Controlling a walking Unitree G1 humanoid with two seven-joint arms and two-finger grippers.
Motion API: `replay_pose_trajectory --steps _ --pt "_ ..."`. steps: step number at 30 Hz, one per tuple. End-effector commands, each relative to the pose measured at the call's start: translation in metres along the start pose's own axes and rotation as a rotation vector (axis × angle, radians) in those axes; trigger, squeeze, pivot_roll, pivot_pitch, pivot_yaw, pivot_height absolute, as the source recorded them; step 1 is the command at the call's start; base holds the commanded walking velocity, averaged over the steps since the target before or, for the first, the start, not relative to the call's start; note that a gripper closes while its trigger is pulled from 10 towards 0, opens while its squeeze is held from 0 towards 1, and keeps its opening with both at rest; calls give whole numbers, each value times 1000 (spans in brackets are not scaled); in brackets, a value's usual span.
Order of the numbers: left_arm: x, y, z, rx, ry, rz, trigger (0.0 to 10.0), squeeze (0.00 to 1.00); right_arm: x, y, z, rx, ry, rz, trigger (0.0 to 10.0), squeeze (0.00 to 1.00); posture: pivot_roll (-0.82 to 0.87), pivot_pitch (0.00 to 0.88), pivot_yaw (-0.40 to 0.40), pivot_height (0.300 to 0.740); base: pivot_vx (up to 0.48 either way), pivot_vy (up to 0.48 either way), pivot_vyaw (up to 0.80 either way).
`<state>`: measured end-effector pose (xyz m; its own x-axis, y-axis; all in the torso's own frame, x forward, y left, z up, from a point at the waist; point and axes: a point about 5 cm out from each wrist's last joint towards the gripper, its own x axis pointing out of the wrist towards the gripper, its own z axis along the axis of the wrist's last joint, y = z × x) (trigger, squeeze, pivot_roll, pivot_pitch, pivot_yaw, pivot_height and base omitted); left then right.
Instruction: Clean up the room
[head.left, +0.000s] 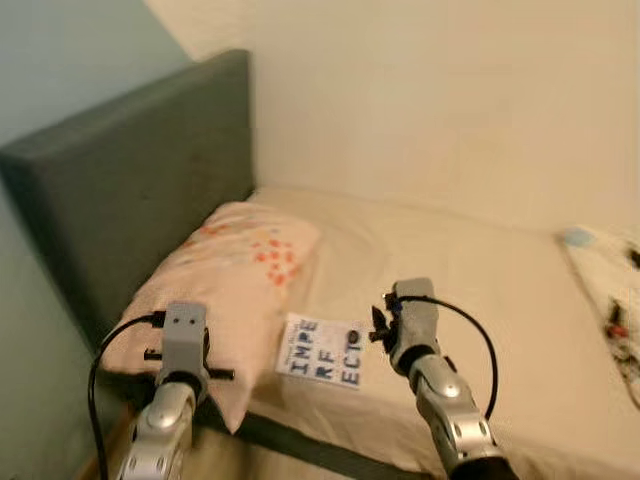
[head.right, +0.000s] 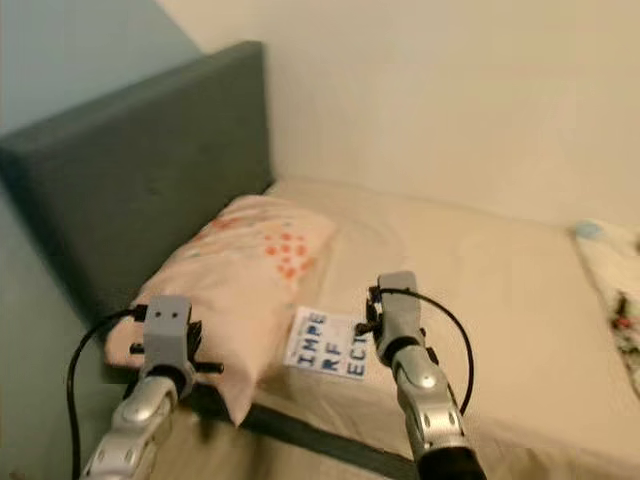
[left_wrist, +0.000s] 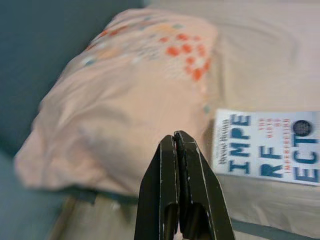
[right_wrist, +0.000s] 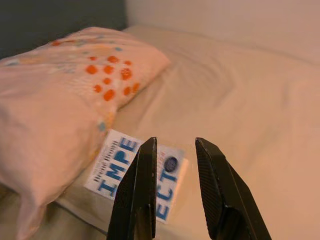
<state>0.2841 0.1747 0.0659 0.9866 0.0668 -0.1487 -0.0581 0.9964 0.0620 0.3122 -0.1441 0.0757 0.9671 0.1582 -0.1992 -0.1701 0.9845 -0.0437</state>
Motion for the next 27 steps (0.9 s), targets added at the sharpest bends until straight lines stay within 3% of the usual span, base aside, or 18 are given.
replay_pose_trajectory --steps 1,27 --pt "0 -5 2 -11 -16 -20 10000 0 -1 -2 -2 11 6 -6 10000 0 -72 0 -27 723 0 0 -800" --pt "0 -6 4 22 -29 -42 10000 0 -2 -3 2 -8 -13 -10 10000 0 -78 7 -15 723 0 0 -800"
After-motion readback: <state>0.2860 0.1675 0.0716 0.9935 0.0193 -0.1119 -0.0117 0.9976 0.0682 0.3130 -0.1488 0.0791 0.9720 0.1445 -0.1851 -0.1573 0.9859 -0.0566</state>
